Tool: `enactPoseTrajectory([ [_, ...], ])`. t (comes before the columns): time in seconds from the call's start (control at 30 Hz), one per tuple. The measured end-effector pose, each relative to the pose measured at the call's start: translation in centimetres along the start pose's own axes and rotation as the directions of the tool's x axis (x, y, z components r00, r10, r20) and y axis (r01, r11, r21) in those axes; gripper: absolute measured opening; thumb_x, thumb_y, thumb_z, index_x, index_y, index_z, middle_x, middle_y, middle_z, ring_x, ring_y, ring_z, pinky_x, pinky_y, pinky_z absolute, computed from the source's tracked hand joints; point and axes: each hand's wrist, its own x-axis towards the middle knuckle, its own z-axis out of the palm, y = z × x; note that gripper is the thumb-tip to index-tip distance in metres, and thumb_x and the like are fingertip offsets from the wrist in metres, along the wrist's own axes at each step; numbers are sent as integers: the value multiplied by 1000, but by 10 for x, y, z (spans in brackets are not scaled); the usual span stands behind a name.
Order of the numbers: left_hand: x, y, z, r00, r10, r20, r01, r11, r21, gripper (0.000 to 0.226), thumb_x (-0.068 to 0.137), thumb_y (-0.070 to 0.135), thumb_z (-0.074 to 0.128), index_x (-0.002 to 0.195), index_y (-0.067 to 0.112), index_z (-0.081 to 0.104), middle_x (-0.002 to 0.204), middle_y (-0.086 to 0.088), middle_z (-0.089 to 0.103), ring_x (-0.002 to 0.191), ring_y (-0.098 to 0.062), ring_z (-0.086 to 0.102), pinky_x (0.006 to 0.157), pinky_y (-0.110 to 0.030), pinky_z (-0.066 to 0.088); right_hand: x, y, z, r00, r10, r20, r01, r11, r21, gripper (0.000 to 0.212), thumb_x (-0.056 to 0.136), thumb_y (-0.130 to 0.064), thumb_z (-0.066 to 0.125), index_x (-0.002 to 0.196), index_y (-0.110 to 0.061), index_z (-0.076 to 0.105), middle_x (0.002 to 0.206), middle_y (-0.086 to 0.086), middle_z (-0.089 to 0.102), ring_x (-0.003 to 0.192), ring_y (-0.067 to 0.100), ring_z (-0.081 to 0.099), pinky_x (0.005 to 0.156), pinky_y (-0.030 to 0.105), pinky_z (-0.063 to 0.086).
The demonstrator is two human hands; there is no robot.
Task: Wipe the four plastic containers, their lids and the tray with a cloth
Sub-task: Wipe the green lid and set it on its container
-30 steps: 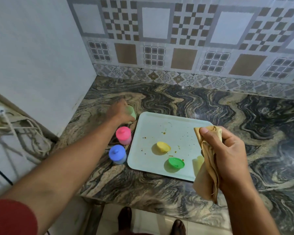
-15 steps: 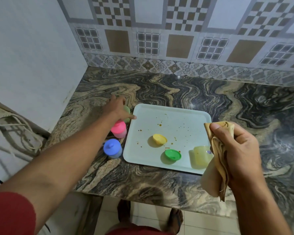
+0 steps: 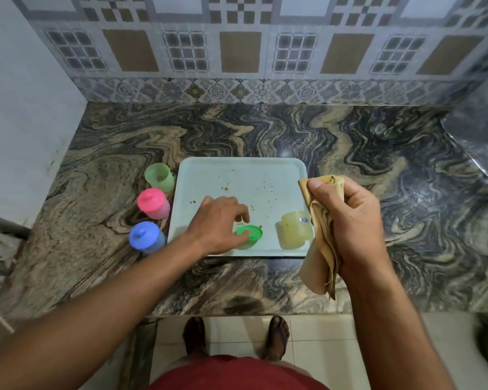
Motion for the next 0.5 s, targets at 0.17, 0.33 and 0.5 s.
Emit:
enactPoseTrajectory([
  [0.17, 7, 17, 34, 994, -67, 81, 57, 990, 129, 32, 85, 54, 66, 108, 32, 72, 105, 8, 65, 105, -19, 60, 96, -40, 33, -5, 3, -9, 1000, 4, -3, -4, 1000, 4, 24, 97, -13, 72, 92, 10, 66, 74, 9, 64, 66, 19, 54, 56, 26, 46],
  [0.33, 15, 27, 37, 989, -136, 65, 127, 983, 135, 16, 91, 37, 64, 100, 31, 76, 102, 7, 72, 96, -20, 65, 92, -38, 30, -9, 3, -20, 1000, 15, -13, -15, 1000, -1, 13, 98, -13, 72, 86, -7, 69, 69, 2, 64, 62, 13, 54, 54, 24, 47],
  [0.5, 19, 24, 4, 912, -411, 8, 352, 770, -532, 6, 88, 30, 81, 85, 25, 79, 82, 10, 77, 79, -9, 71, 78, -28, 53, -11, 4, -26, 1000, 6, -30, -5, 1000, 14, 21, 98, -12, 71, 78, -13, 65, 63, -6, 62, 55, 8, 53, 52, 22, 46],
])
